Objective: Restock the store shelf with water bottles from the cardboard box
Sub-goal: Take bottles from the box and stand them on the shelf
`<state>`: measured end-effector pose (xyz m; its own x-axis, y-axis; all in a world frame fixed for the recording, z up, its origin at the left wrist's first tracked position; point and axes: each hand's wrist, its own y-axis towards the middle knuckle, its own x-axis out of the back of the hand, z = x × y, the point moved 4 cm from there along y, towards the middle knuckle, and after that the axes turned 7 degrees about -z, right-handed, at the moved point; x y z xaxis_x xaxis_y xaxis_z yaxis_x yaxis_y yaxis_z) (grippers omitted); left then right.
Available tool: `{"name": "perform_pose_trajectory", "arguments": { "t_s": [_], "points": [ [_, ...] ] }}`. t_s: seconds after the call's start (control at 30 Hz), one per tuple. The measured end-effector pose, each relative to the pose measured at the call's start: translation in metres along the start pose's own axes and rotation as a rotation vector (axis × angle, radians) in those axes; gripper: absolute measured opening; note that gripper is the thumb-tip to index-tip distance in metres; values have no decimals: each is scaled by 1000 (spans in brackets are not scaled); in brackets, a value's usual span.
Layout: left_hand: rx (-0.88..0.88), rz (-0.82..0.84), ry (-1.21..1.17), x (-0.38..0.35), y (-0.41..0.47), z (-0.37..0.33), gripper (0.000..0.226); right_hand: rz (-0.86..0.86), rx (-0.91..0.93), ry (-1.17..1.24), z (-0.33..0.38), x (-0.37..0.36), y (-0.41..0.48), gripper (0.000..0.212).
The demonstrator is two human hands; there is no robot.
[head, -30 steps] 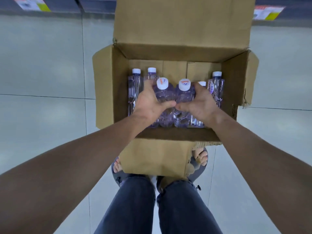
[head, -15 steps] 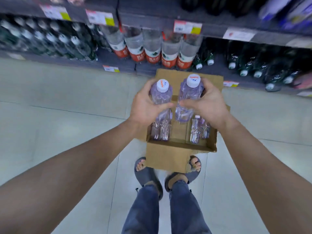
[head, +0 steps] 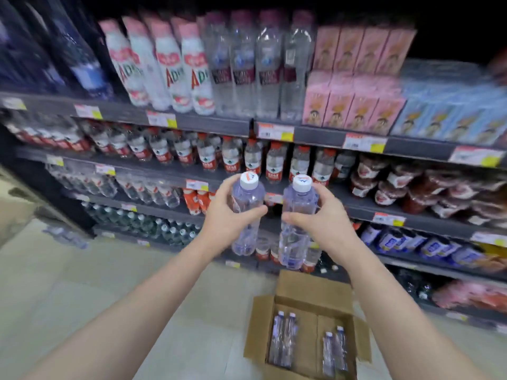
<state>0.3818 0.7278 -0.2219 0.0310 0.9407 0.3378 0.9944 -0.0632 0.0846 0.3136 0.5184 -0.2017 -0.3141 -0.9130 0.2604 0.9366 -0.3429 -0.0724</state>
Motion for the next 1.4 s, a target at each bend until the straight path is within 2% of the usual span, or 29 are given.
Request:
{"name": "perform_pose_trajectory", "arguments": {
  "t_s": [0.2, 0.37, 0.5, 0.63, 0.9, 0.97, 1.1, 1.23, 1.3, 1.4],
  "points": [
    [-45, -146, -13, 108, -16, -138, 79, 28, 186, 69, 156, 7, -38, 62],
    [-87, -260, -54, 185, -43, -199, 96, 82, 359, 68, 247, -2, -70, 83],
    [-129, -324, -77, 240, -72, -238, 92, 132, 422, 40, 300, -23, -97, 92],
    [-175, -391, -72, 295, -96, -261, 97, 195, 465, 81, 342, -51, -123, 71],
    [-198, -492, -71, 415, -103, -264, 93, 300, 526, 128, 415, -152, -156, 49],
    [-214, -516, -68, 450, -98, -259, 92, 305, 549, 127, 434, -189, -159, 50],
    [-234, -529, -26, 535, -72, -240, 96, 293, 568, 149, 471, -271, -157, 64],
    [-277, -538, -19, 624, -42, -224, 110, 280, 582, 179, 510, -353, -151, 52],
    [-282, -542, -27, 664, -26, -216, 114, 277, 576, 201, 529, -390, -146, 54],
    [-277, -521, -36, 713, -1, -200, 99, 246, 576, 215, 552, -442, -133, 68]
  ]
}}
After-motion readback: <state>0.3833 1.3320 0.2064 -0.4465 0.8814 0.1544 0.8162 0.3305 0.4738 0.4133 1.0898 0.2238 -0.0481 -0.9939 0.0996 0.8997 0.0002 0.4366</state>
